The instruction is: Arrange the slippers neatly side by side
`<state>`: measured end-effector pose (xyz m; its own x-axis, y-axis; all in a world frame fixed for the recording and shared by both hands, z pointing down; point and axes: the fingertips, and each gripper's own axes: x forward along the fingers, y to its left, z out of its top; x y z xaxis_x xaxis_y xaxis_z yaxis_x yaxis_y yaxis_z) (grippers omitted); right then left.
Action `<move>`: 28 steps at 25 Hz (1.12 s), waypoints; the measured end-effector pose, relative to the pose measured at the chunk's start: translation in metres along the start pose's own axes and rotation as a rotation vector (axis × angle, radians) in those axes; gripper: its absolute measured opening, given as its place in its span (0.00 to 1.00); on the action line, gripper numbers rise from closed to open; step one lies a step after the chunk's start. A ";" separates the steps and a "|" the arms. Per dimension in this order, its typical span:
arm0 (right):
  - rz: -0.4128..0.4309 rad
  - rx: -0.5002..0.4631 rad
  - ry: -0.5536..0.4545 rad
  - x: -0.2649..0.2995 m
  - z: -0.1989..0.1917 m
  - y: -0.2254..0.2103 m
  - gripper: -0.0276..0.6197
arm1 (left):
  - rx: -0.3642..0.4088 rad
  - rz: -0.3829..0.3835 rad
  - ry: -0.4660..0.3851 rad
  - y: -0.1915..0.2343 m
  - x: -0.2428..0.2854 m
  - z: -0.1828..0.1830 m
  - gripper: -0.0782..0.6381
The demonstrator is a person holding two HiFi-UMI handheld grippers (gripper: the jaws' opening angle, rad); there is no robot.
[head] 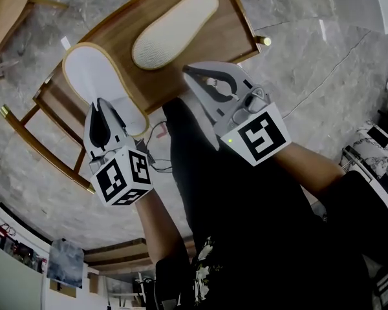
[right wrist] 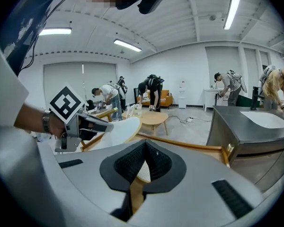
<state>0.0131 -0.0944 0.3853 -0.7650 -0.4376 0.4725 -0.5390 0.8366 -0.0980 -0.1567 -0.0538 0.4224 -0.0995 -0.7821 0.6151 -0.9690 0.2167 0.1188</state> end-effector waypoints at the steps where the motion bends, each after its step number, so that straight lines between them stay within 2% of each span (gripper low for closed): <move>1: 0.004 -0.006 0.006 0.003 -0.001 0.003 0.04 | -0.005 0.001 0.004 0.003 0.002 -0.002 0.14; 7: 0.021 -0.023 0.049 0.014 -0.006 0.014 0.04 | -0.042 -0.013 0.039 0.014 0.014 -0.015 0.14; 22: 0.023 0.014 0.099 0.055 -0.015 0.036 0.04 | -0.067 -0.046 0.137 0.047 0.046 -0.042 0.14; 28: 0.015 0.027 0.106 0.065 -0.015 0.042 0.04 | -0.119 -0.047 0.143 0.056 0.051 -0.051 0.14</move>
<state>-0.0542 -0.0832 0.4250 -0.7323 -0.3862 0.5609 -0.5379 0.8332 -0.1286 -0.2045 -0.0521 0.5001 -0.0134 -0.7039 0.7102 -0.9374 0.2560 0.2360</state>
